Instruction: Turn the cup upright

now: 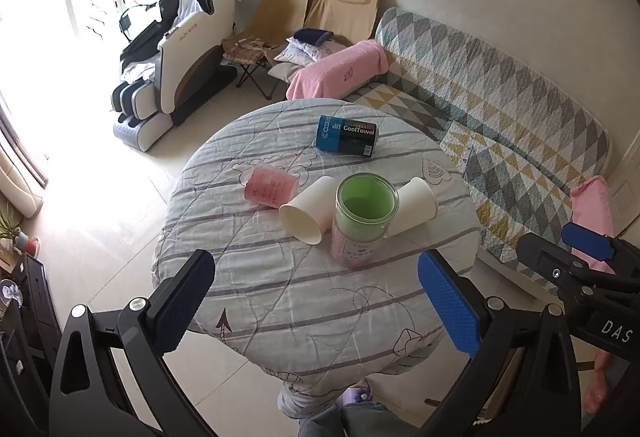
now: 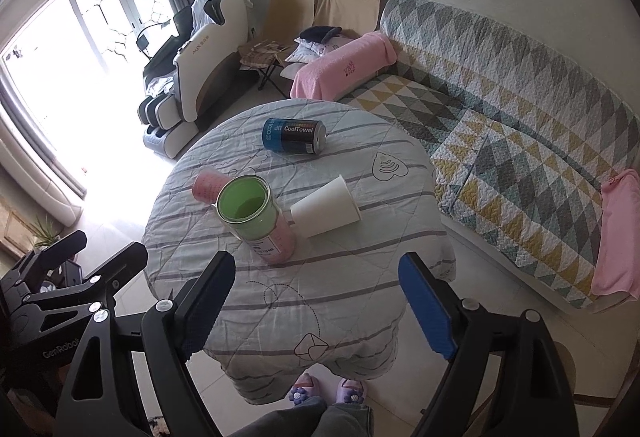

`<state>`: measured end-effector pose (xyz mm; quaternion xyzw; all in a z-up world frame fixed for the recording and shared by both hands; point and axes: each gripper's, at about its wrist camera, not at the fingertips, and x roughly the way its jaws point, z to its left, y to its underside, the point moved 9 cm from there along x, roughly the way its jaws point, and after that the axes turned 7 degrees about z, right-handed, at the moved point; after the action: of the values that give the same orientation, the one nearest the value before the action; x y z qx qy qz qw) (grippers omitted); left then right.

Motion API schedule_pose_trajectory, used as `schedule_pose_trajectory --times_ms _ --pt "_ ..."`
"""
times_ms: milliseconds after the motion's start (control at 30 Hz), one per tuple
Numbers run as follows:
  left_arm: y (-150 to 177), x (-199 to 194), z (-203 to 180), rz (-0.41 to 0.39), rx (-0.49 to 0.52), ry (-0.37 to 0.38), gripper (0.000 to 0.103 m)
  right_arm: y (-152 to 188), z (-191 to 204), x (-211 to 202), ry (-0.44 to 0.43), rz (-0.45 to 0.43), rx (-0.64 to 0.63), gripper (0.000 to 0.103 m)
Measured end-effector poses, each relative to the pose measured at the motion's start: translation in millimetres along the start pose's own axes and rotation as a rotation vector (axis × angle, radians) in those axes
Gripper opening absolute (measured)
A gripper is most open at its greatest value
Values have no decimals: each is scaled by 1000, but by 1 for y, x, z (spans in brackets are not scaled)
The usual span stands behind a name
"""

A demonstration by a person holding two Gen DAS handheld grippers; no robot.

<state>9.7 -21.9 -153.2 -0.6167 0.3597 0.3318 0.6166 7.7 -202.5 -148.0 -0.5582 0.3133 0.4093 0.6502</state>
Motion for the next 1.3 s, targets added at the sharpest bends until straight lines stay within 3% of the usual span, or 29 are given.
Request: schedule_pose_trajectory --times_ms 467,900,1300 --pt "-4 -4 -4 -35 14 13 103 0 -1 -5 -3 -26 1 85" --pt "-24 -55 -6 -235 40 24 103 -21 16 -51 -49 -228 -24 85" --pt "-29 -74 -5 -299 38 41 103 -21 25 -67 -18 -289 -51 85"
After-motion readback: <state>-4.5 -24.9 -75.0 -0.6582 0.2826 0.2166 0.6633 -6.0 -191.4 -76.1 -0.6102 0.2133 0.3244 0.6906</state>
